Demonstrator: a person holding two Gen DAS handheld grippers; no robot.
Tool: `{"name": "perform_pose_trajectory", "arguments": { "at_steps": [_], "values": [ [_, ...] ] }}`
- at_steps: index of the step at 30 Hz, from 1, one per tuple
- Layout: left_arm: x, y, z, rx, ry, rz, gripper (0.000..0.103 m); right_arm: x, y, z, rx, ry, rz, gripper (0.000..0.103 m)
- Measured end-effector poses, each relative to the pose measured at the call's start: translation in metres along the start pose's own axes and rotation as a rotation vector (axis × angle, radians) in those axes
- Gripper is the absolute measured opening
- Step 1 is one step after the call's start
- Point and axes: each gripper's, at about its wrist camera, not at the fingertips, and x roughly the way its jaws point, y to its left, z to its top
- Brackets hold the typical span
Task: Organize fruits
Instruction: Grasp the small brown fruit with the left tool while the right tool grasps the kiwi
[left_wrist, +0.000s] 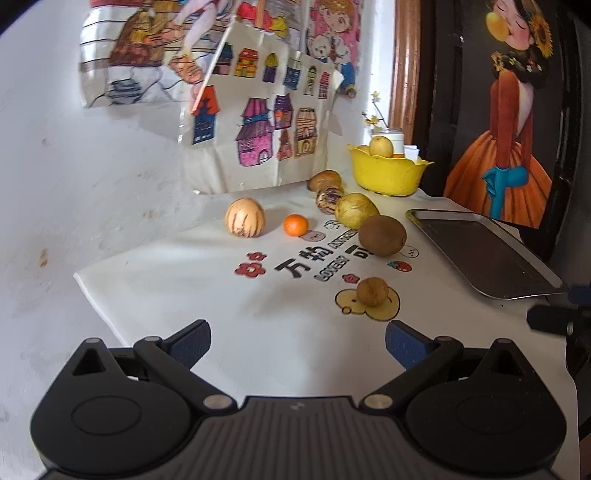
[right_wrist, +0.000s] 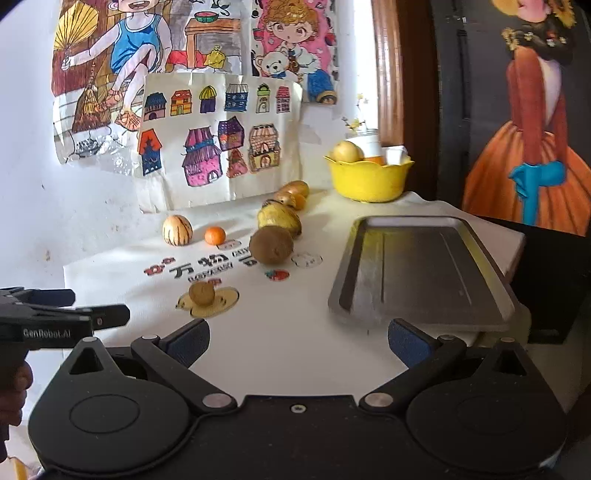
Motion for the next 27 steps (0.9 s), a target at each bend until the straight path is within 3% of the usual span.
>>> {"name": "perform_pose_trajectory", "arguments": {
  "at_steps": [14,20,27],
  "values": [
    [0.047,-0.020,0.025,0.079,0.085,-0.068,0.103,0.093,-0.027,0.081,-0.009,0.127,0.204,0.103],
    [0.063,-0.027,0.028,0.064,0.133,-0.108,0.102,0.137,-0.026,0.096,-0.065,0.172,0.256,0.102],
    [0.072,-0.033,0.037,0.060,0.143,-0.133,0.092,0.183,-0.025,0.100,-0.079,0.221,0.296,0.098]
  ]
}}
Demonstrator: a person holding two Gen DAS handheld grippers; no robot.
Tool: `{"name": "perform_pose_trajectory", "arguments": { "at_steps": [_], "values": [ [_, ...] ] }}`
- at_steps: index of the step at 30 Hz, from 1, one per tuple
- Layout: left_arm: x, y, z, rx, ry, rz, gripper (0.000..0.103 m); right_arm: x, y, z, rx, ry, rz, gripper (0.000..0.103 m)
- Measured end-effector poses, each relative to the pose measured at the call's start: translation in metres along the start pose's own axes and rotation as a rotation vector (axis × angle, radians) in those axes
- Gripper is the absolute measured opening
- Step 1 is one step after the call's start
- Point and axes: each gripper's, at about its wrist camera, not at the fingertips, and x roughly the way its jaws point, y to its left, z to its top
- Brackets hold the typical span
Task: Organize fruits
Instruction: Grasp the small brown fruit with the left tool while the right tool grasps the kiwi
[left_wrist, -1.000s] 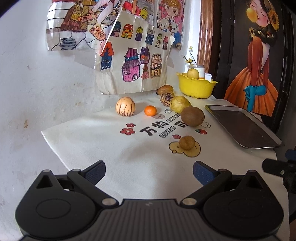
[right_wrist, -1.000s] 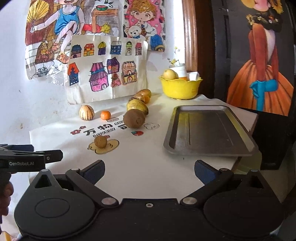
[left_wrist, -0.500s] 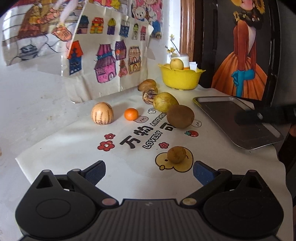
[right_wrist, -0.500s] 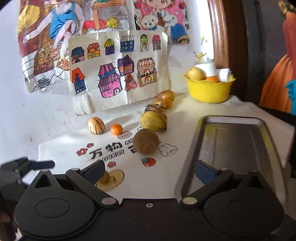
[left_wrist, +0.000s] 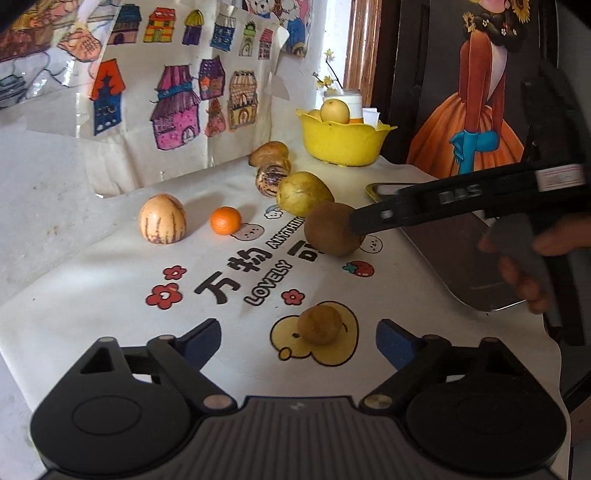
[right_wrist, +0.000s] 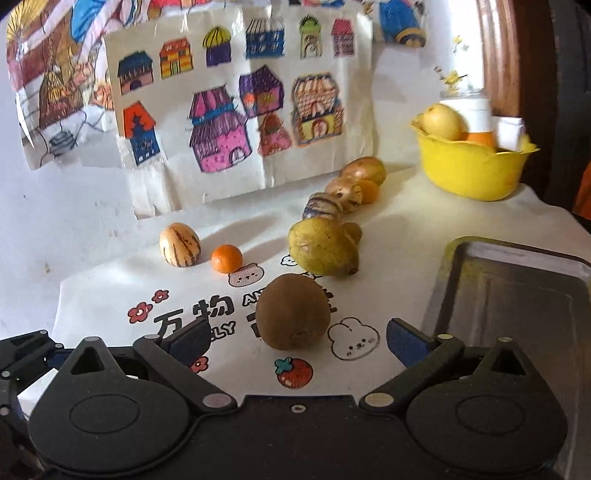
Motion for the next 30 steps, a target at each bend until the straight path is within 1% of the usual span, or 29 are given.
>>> {"name": "perform_pose_trajectory", "arguments": {
  "at_steps": [1,4,7,9,10,12,16,18,20,21,22,23,24,30],
  "values": [
    [0.002,-0.001,0.001,0.001,0.010,-0.005,0.091,0.006,0.000,0.002,-0.005,0.007,0.007,0.098],
    [0.009,-0.006,0.003,0.014,0.038,-0.013,0.084,0.020,0.000,0.003,-0.024,0.028,0.031,0.094],
    [0.014,-0.009,0.004,0.011,0.061,-0.015,0.078,0.032,0.001,0.004,-0.033,0.046,0.035,0.091],
    [0.017,-0.009,0.005,0.005,0.074,-0.004,0.069,0.039,0.003,0.005,-0.044,0.057,0.037,0.089],
    [0.018,-0.009,0.006,0.002,0.080,0.000,0.066,0.042,0.003,0.005,-0.049,0.062,0.037,0.088],
    [0.019,-0.008,0.005,-0.005,0.079,0.004,0.060,0.047,0.003,0.005,-0.058,0.067,0.033,0.083],
    [0.019,-0.010,0.004,0.019,0.077,0.016,0.054,0.056,0.001,0.006,-0.055,0.070,0.029,0.079],
    [0.020,-0.010,0.005,0.019,0.074,0.019,0.048,0.058,-0.001,0.005,-0.047,0.071,0.033,0.076],
    [0.020,-0.010,0.005,0.014,0.074,0.021,0.043,0.060,-0.002,0.005,-0.042,0.071,0.032,0.068],
    [0.020,-0.010,0.006,0.011,0.074,0.016,0.038,0.061,-0.003,0.005,-0.040,0.071,0.034,0.066],
    [0.020,-0.009,0.006,0.008,0.074,0.012,0.036,0.061,-0.004,0.005,-0.035,0.068,0.042,0.065],
    [0.020,-0.009,0.006,0.005,0.074,0.009,0.033,0.061,-0.004,0.005,-0.029,0.066,0.050,0.061],
    [0.021,-0.009,0.007,0.005,0.074,0.007,0.032,0.060,-0.005,0.005,-0.027,0.063,0.058,0.058],
    [0.021,-0.009,0.007,0.003,0.072,0.004,0.031,0.058,-0.003,0.003,-0.015,0.043,0.057,0.058]
  ]
}}
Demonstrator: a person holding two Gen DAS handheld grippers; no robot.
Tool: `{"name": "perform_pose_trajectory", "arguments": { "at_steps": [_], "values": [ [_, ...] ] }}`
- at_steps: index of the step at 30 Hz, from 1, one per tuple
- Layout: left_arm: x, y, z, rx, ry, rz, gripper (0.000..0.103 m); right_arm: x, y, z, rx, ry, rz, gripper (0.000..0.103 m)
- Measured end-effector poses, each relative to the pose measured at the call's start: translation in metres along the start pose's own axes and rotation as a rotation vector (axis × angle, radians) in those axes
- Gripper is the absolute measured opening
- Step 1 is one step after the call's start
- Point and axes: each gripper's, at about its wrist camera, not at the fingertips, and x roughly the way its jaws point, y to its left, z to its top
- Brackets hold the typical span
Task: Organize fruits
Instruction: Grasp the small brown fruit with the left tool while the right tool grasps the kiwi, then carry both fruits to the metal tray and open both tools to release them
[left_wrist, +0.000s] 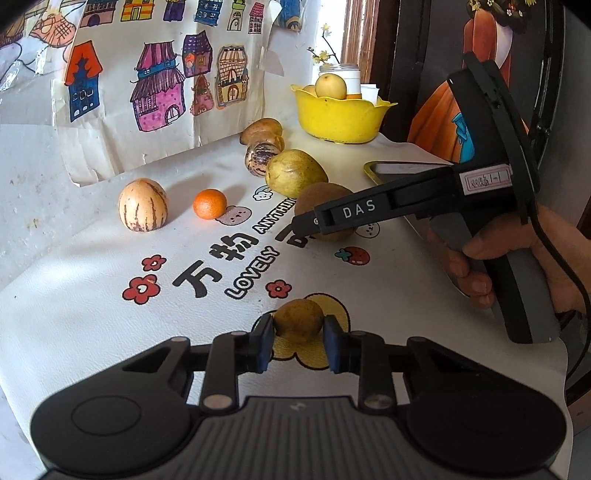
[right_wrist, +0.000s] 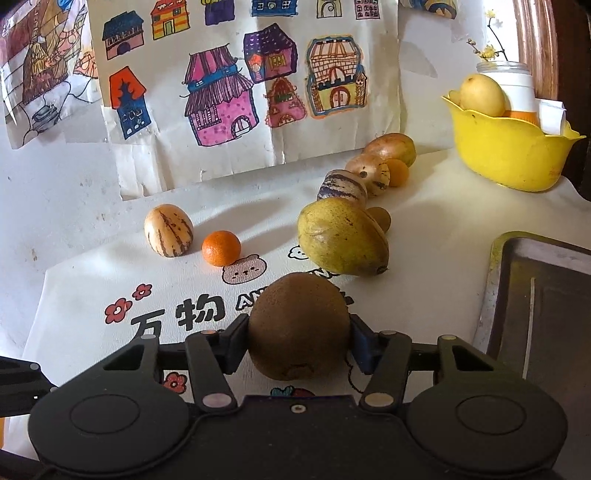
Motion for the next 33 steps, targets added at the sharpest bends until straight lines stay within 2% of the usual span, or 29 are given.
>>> {"name": "perform_pose_trajectory", "arguments": {
  "at_steps": [10,18,23,30,33],
  "values": [
    [-0.003,-0.002,0.001,-0.036,-0.009,-0.006,0.031,-0.021,-0.014,-0.016,0.127,-0.024,0.037,0.057],
    [-0.001,-0.007,0.017,-0.069,-0.035,-0.011,0.031,-0.063,-0.035,-0.024,0.178,-0.099,0.040,0.057],
    [0.010,-0.017,0.040,-0.081,-0.074,-0.047,0.031,-0.090,-0.059,-0.025,0.190,-0.145,-0.015,0.057],
    [0.039,-0.049,0.083,-0.041,-0.145,-0.097,0.031,-0.120,-0.113,-0.025,0.240,-0.186,-0.124,0.057],
    [0.058,-0.065,0.096,0.013,-0.172,-0.105,0.031,-0.127,-0.138,-0.022,0.253,-0.189,-0.172,0.057]
  ]
}}
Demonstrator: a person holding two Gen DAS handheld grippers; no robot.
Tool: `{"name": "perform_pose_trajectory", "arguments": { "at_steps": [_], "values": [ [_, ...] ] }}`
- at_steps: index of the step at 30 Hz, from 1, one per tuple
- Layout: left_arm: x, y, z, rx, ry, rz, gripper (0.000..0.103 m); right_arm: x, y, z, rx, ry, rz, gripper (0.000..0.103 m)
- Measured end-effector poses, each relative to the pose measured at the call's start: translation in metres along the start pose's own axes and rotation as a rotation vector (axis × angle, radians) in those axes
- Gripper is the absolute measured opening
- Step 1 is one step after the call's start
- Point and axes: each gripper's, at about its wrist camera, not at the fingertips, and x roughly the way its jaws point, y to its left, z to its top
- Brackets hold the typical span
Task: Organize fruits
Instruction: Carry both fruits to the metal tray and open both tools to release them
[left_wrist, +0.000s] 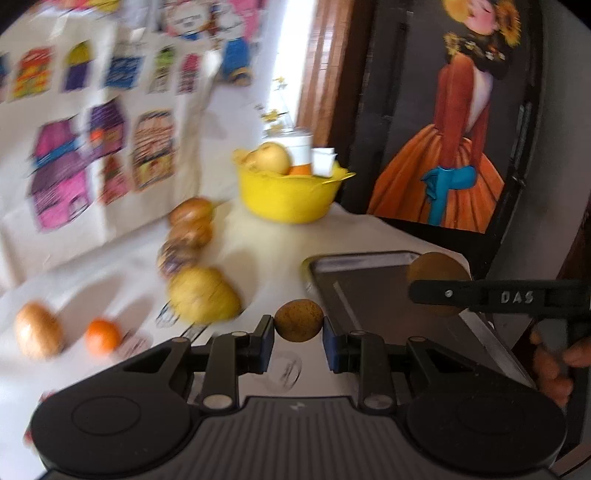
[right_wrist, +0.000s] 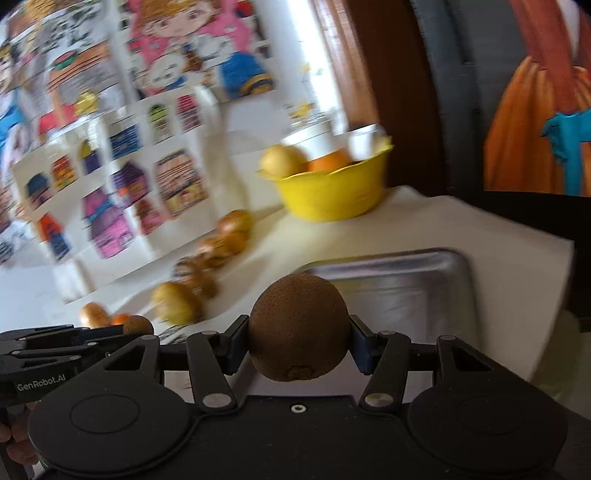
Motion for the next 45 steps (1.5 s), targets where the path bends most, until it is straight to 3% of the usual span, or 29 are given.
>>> {"name": "perform_pose_trajectory", "arguments": {
  "at_steps": [13,22,32,41,43,45],
  "values": [
    [0.106,-0.023,0.036,0.080,0.039,-0.096,0.031,0.049,-0.049,0.028,-0.062,0.013,-0.100,0.057],
    [0.147,-0.027,0.042,0.093,0.122,-0.082,0.031,0.073,-0.059,0.023,-0.096,0.063,-0.139,0.057],
    [0.159,-0.032,0.039,0.101,0.155,-0.073,0.031,0.079,-0.058,0.023,-0.117,0.110,-0.158,0.058],
    [0.158,-0.029,0.041,0.058,0.167,-0.079,0.032,0.072,-0.054,0.021,-0.147,0.092,-0.186,0.061],
    [0.153,-0.029,0.042,0.056,0.155,-0.076,0.036,0.067,-0.053,0.022,-0.154,0.080,-0.189,0.065],
    [0.147,-0.028,0.044,0.040,0.143,-0.074,0.046,0.062,-0.052,0.022,-0.152,0.073,-0.189,0.068]
  ]
}}
